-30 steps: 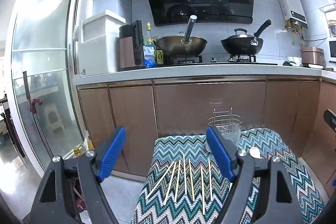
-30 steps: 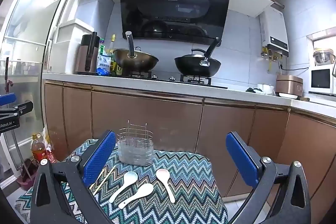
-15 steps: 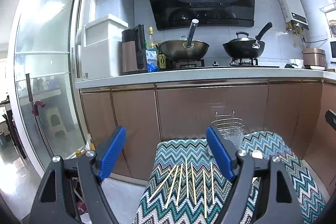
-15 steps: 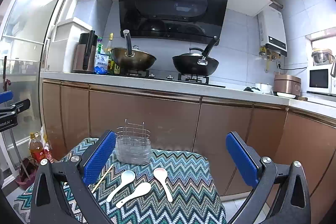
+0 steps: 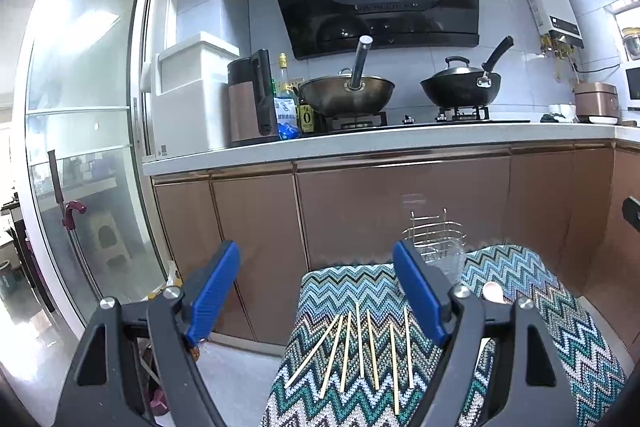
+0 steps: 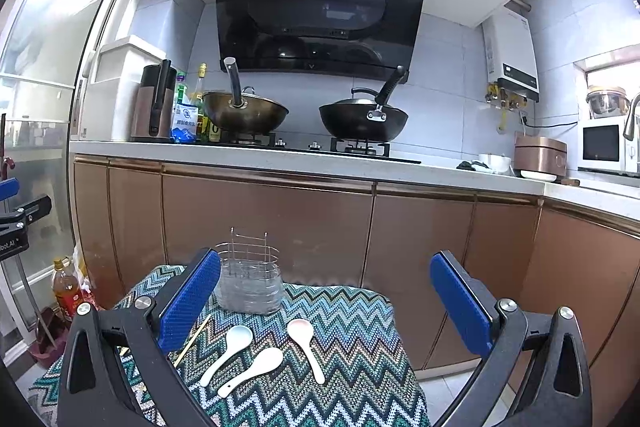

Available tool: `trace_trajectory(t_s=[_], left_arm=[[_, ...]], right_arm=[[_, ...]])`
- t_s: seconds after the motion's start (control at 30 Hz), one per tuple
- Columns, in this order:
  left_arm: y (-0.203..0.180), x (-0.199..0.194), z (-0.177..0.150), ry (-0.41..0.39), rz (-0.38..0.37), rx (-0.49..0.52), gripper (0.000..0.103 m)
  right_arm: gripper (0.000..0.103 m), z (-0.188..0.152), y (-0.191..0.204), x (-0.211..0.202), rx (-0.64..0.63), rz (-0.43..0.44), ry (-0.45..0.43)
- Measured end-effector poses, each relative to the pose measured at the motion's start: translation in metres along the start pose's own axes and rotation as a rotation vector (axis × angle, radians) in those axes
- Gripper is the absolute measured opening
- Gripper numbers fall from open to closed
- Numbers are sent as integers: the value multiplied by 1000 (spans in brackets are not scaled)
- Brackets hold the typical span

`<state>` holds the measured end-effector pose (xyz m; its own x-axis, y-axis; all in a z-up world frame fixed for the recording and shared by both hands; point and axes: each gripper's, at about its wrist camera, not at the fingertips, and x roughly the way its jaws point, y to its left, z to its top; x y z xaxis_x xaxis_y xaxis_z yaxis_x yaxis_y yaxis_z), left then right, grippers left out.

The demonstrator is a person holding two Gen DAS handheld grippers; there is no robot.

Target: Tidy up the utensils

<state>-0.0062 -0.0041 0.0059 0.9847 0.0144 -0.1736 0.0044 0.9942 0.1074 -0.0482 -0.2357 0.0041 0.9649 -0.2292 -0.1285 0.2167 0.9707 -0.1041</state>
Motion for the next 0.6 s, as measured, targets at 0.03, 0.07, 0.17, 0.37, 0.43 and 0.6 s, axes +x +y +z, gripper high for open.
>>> trace_trajectory(t_s=[0.03, 0.07, 0.17, 0.37, 0.43, 0.6], left_arm=[[0, 0, 0, 0, -5, -5, 78], [1, -1, 1, 0, -10, -10, 78], [2, -1, 4, -4, -7, -6, 78], [4, 0, 6, -11, 15, -10, 78], [5, 0, 7, -15, 30, -16, 78], [8, 1, 9, -23, 59, -31, 78]], right_arm=[[103, 0, 0, 0, 1, 1, 1], [103, 0, 0, 0, 1, 1, 2], [103, 1, -1, 1, 1, 2, -2], [103, 3, -1, 2, 6, 1, -11], [103, 4, 0, 4, 4, -1, -10], [103, 4, 0, 5, 5, 5, -11]])
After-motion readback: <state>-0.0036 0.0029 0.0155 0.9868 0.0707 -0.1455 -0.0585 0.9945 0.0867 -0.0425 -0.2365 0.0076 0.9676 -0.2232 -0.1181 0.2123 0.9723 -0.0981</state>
